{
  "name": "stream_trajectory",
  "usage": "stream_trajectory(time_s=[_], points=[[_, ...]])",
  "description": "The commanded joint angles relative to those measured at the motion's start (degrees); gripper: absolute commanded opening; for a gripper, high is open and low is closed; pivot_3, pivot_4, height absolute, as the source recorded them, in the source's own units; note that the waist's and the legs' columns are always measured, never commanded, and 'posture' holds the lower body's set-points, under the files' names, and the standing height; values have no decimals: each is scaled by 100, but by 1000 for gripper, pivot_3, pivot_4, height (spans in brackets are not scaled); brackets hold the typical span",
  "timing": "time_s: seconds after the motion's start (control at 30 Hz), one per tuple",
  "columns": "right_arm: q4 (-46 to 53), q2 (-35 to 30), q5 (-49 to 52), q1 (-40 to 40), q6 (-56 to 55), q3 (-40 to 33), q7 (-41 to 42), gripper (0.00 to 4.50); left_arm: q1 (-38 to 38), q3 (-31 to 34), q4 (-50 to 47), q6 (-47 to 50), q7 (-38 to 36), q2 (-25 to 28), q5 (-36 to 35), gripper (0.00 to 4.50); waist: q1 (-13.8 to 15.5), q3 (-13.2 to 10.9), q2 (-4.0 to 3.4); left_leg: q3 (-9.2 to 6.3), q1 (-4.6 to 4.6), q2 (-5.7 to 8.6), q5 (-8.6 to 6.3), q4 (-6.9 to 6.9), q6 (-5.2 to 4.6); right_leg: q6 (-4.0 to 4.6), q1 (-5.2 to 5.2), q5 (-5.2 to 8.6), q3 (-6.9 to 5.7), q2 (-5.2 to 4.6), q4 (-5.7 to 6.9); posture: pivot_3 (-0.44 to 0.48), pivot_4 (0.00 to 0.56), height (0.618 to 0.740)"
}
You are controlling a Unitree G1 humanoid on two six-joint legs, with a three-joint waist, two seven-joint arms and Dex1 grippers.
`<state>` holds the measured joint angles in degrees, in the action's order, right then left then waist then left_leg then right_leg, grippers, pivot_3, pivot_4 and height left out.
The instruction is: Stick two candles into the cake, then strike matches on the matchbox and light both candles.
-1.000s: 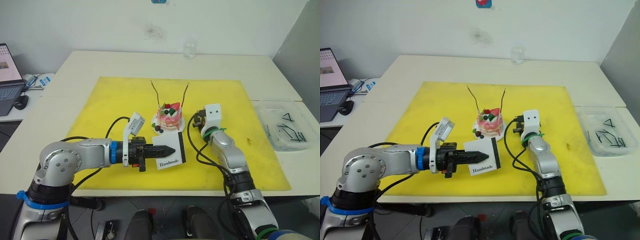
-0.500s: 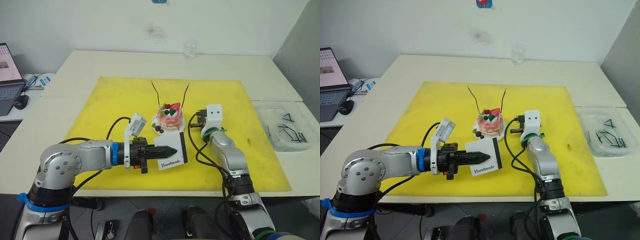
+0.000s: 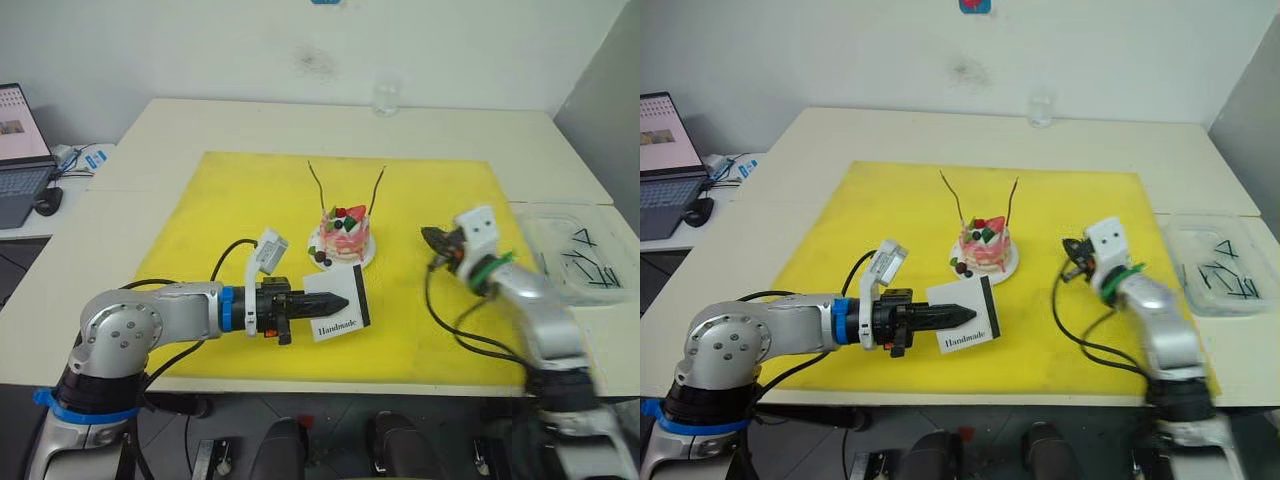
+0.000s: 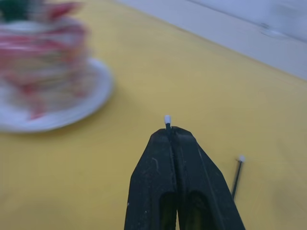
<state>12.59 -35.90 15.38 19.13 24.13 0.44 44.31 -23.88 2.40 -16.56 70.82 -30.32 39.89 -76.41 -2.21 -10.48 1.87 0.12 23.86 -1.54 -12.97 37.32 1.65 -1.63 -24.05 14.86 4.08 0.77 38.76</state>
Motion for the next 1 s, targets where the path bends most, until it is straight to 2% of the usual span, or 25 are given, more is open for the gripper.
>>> stream_trajectory(time_s=[0.03, 0.1, 0.2, 0.43, 0.67, 1.0], points=[[581, -772, 363, 76, -342, 146, 1411, 20, -477, -102, 418, 145, -504, 156, 231, 0, -20, -1, 2, -2, -3, 1, 0, -2, 0, 3, -1, -1, -3, 8, 7, 0, 150, 740], [784, -1003, 440, 278, -338, 226, 1686, 20, -834, -258, 765, 154, -791, 121, 486, 0, -22, -1, 2, -10, -10, -3, 1, -5, 0, 8, -2, -2, -10, 19, 14, 0, 150, 740], [1068, -1023, 466, 457, -241, 385, 1734, 20, -1131, -492, 1002, 13, -1096, -8, 937, 0, -59, -1, 2, -15, -17, -10, 2, -14, -1, 14, -2, -5, -11, 29, 19, 0, 150, 740], [1501, -959, 304, 441, -217, 608, 1543, 20, -1288, -518, 1086, 20, -1395, -283, 1296, 0, -41, -1, 2, -14, 3, -9, 1, -26, 1, 7, -13, 2, -8, 7, 8, 0, 150, 740], [1802, -855, 239, 420, -203, 763, 1402, 20, -1398, -432, 1182, 82, -1478, -478, 1450, 0, 6, -1, 2, -12, 0, -5, 2, -19, 1, 5, -9, 3, -6, -4, 9, 0, 150, 740], [1671, -780, -187, 487, -167, 1008, 1147, 20, -1439, -247, 1149, 214, -1456, -641, 1451, 0, 20, -1, 2, -13, -1, -5, 3, -18, 3, 5, -8, 3, -8, -1, 12, 0, 150, 740]])
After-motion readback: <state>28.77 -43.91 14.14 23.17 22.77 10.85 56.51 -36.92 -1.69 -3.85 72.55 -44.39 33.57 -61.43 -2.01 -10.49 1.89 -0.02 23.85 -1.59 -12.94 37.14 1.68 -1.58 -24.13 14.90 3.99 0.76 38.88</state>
